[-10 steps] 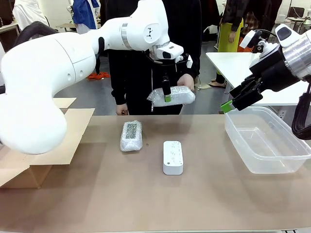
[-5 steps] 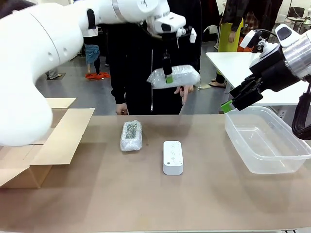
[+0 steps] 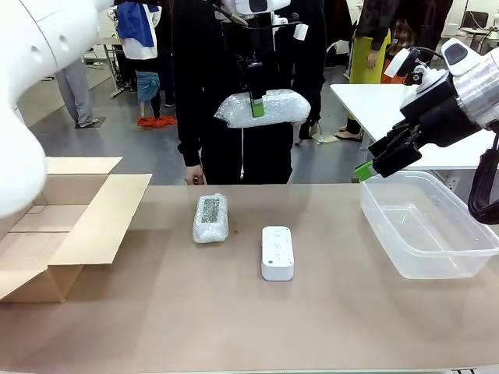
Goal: Separate and place wrapped and unwrapped clocks.
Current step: Pick up the Digital clock indicated by the person.
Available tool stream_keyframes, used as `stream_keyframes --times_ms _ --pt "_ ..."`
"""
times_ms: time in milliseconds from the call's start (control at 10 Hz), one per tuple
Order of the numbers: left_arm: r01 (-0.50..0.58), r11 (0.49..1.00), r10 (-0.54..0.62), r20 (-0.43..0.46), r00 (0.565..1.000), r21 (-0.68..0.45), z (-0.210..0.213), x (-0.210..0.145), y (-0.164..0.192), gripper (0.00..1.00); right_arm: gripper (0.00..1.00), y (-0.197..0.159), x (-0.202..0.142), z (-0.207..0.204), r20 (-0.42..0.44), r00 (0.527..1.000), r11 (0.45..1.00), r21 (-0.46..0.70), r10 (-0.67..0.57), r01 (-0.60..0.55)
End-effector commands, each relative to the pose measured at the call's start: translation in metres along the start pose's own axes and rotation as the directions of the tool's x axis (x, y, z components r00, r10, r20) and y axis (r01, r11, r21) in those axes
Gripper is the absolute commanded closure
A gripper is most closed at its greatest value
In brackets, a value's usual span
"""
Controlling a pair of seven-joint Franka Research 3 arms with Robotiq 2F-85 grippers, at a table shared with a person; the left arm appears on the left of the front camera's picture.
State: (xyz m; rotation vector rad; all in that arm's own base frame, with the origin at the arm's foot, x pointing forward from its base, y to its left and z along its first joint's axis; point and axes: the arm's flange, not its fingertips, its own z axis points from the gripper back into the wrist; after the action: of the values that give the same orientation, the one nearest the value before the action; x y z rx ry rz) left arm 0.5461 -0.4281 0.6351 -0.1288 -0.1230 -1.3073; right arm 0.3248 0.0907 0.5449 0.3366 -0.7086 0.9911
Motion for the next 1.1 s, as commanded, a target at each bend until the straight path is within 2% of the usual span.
stream_keyframes --times_ms 0,200,400,600,700,800,900,1000 --pt "-0.09 0.996 0.088 0.104 0.991 0.015 -0.095 -0.165 -0.117 0.78 0.0 -0.001 -0.001 -0.002 0.012 1.0 1.0 0.021 -0.004 0.004" --pt "-0.154 0.988 0.152 0.141 0.978 0.002 -0.114 -0.187 -0.136 0.78 0.0 -0.001 -0.001 -0.002 0.012 1.0 1.0 0.021 -0.004 0.004" --pt "-0.217 0.975 0.208 0.144 0.967 0.051 -0.118 -0.2 -0.15 0.78 0.0 -0.001 -0.001 -0.002 0.012 1.0 1.0 0.021 -0.004 0.004" --pt "-0.239 0.966 0.222 0.157 0.962 0.101 -0.114 -0.205 -0.133 0.78 0.0 -0.001 -0.001 -0.002 0.012 1.0 1.0 0.021 -0.004 0.004" --pt "-0.228 0.969 0.214 0.135 0.967 0.098 -0.109 -0.204 -0.128 0.78 0.0 -0.001 -0.001 -0.002 0.012 1.0 1.0 0.021 -0.004 0.004" --pt "-0.212 0.97 0.193 0.151 0.969 0.12 -0.105 -0.201 -0.122 0.78 0.0 -0.001 -0.001 -0.002 0.012 1.0 1.0 0.021 -0.004 0.004" --pt "-0.243 0.966 0.234 0.095 0.968 0.086 -0.09 -0.152 -0.094 0.78 0.0 -0.001 -0.001 -0.002 0.012 1.0 1.0 0.021 -0.004 0.004" --pt "-0.243 0.966 0.234 0.095 0.968 0.086 -0.09 -0.152 -0.094 0.78 0.0 -0.001 -0.001 -0.002 0.012 1.0 1.0 0.021 -0.004 0.004"
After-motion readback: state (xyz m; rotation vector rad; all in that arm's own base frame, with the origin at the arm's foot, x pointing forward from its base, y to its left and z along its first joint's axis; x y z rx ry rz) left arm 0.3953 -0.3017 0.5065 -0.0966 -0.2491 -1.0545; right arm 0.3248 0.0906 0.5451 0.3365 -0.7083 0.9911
